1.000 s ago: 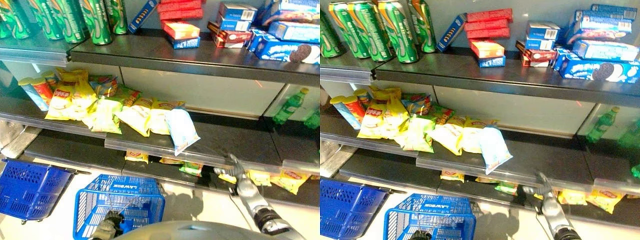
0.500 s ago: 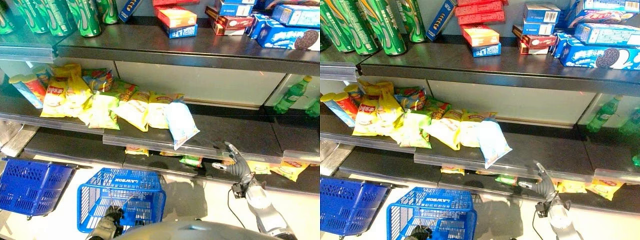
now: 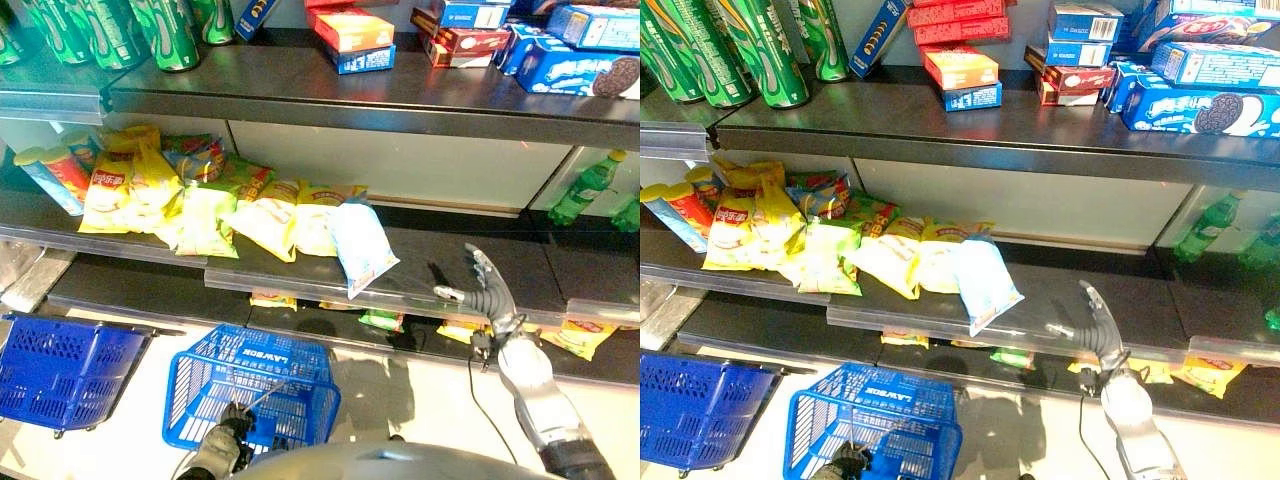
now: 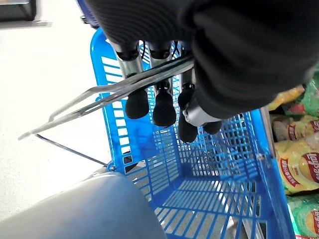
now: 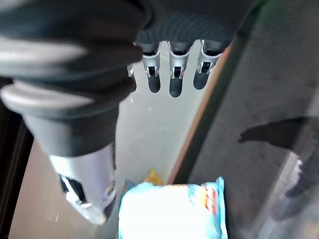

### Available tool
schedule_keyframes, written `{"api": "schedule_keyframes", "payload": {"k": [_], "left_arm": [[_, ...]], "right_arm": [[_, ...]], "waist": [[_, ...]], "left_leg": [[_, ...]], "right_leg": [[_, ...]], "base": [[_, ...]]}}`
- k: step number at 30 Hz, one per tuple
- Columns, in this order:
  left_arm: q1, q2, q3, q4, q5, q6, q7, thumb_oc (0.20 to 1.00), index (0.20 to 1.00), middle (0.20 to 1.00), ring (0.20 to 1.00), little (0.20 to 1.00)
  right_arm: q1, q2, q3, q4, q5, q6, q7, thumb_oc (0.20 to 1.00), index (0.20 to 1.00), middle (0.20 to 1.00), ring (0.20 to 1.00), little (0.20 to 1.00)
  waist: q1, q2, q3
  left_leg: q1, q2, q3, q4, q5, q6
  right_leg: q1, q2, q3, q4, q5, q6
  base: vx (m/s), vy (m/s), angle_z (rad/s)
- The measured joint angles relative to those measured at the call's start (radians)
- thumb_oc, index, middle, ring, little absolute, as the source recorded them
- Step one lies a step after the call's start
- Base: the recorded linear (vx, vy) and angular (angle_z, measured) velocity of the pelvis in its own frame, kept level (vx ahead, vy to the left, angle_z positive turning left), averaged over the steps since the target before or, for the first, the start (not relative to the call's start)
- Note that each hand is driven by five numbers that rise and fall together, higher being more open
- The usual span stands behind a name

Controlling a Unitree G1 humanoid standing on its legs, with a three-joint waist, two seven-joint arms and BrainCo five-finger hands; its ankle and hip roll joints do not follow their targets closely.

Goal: Pick up the snacks into the basket

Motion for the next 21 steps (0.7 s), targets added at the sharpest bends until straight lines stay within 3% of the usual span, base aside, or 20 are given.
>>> {"api": "schedule_keyframes", "payload": {"k": [5,10,11,18,21], "left_arm": [[-0.044,0.005,-0.019,0.001,-0.001,0.001,0.009,0.2,0.2,0.2,0.2,0.2],[-0.153,0.026,-0.06,0.006,-0.007,-0.001,0.033,0.2,0.2,0.2,0.2,0.2],[-0.205,0.029,-0.082,0.006,-0.013,-0.001,0.039,0.2,0.2,0.2,0.2,0.2],[-0.257,0.04,-0.082,-0.031,-0.047,-0.025,0.08,0.2,0.2,0.2,0.2,0.2],[-0.255,0.046,-0.082,-0.034,-0.064,-0.027,0.08,0.2,0.2,0.2,0.2,0.2]], "right_arm": [[-0.157,-0.049,0.068,0.142,-0.001,0.033,-0.03,1.0,1.0,1.0,1.0,1.0],[-0.396,-0.104,0.19,0.331,-0.001,0.049,-0.048,1.0,1.0,1.0,1.0,1.0],[-0.471,-0.127,0.214,0.392,0.0,0.058,-0.049,1.0,1.0,1.0,1.0,1.0],[-0.59,-0.118,0.235,0.489,0.014,0.064,-0.073,1.0,1.0,1.0,1.0,1.0],[-0.624,-0.118,0.233,0.494,0.05,0.065,-0.077,1.0,1.0,1.0,1.0,1.0]], "waist": [[0.007,-0.001,0.018],[0.014,0.006,0.104],[0.03,0.012,0.145],[0.068,0.019,0.236],[0.068,0.015,0.247]], "left_leg": [[-0.054,-0.002,-0.001,0.001,0.013,0.005],[-0.138,-0.006,-0.006,0.005,0.042,0.011],[-0.162,-0.006,-0.007,0.005,0.049,0.013],[-0.227,-0.017,-0.026,0.004,0.066,0.018],[-0.235,-0.019,-0.025,0.003,0.066,0.018]], "right_leg": [[-0.049,-0.001,0.0,0.001,0.013,0.0],[-0.128,-0.004,-0.001,0.001,0.042,-0.002],[-0.153,-0.004,0.0,0.001,0.054,-0.002],[-0.206,-0.013,-0.017,0.001,0.06,-0.001],[-0.213,-0.015,-0.017,0.001,0.059,0.0]], "base": [[-0.14,0.015,0.0],[-0.14,0.026,0.01],[-0.07,0.038,0.01],[-0.05,0.038,0.07],[-0.04,0.035,0.01]]}}
